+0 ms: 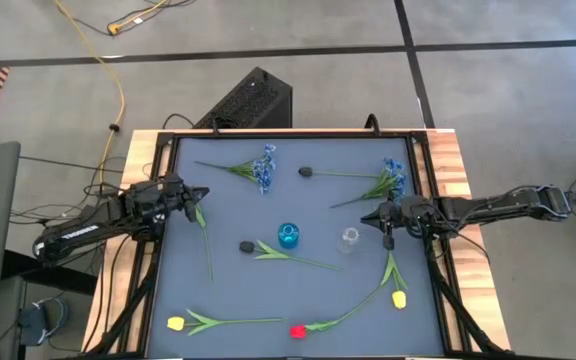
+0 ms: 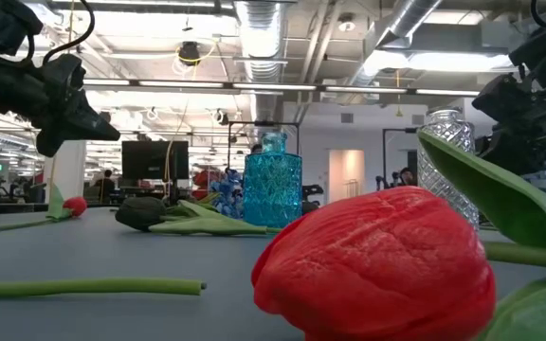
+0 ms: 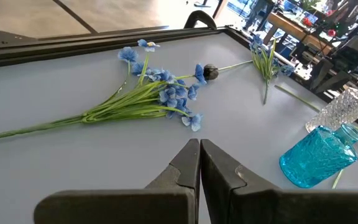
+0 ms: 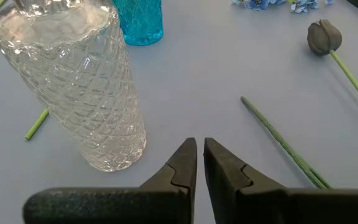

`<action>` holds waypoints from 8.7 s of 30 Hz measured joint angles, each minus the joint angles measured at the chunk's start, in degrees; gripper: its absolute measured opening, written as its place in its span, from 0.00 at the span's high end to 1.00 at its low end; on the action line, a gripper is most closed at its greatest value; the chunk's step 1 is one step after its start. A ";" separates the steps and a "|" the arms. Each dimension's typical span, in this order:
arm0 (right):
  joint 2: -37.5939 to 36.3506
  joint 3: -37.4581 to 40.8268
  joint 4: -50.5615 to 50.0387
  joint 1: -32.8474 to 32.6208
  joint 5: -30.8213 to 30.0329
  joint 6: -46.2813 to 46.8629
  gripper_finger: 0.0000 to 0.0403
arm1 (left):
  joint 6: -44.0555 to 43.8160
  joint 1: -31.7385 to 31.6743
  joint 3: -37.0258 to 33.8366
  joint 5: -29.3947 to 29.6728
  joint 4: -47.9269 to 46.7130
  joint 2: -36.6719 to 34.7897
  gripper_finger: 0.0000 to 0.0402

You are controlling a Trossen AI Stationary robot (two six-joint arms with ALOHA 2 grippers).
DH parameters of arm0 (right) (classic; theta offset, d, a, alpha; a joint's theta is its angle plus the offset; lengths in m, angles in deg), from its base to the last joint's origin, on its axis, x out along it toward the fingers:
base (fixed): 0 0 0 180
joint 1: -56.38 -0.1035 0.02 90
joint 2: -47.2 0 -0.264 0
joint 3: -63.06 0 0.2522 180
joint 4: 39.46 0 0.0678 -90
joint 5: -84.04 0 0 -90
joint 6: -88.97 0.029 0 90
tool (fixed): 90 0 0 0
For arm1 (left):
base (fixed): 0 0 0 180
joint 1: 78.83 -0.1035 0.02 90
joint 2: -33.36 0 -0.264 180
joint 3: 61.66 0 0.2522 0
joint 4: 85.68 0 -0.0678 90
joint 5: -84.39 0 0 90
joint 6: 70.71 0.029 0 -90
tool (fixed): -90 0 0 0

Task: Sort flowers into vase by color
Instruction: Put the left blue flowers into the blue flower vase, then put the blue flowers into the blue flower vase

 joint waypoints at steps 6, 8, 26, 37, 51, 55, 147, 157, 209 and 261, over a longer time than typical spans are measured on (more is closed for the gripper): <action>-0.01 0.00 0.00 0.01 -0.01 -0.01 0.85 | -3.56 0.00 0.00 2.51 0.64 -0.02 1.00; -0.01 0.00 0.03 0.02 -0.06 -0.37 0.85 | -3.66 0.00 0.00 5.35 1.53 0.00 1.00; -0.02 0.05 25.80 2.64 -3.37 -4.24 0.85 | 7.69 4.16 0.02 -6.61 29.35 6.81 1.00; 0.00 -5.45 18.52 6.38 -2.82 -6.54 0.85 | 16.73 3.80 8.52 0.05 33.48 31.22 1.00; 6.99 -5.55 17.87 -0.07 -1.66 -6.56 0.85 | 45.89 -21.30 41.91 -12.82 -7.38 68.58 1.00; 9.04 -5.57 20.72 -2.81 -4.41 -8.72 0.85 | 49.04 -24.97 47.52 -5.54 -12.34 75.84 0.97; 11.30 -5.60 22.68 -15.70 -6.12 -11.04 0.85 | 24.30 16.19 24.39 -18.07 90.13 78.05 1.00; 11.30 -5.60 22.82 -15.70 -6.16 -11.02 0.85 | 23.59 18.27 24.39 -18.57 98.45 90.65 0.99; 11.32 -5.60 21.96 -15.70 -6.12 -9.06 0.85 | 20.68 18.56 20.98 -13.60 82.32 88.37 0.93; 11.32 -5.60 21.09 -15.70 -6.09 -7.45 0.85 | 45.70 -9.61 50.14 1.59 -13.97 78.73 0.49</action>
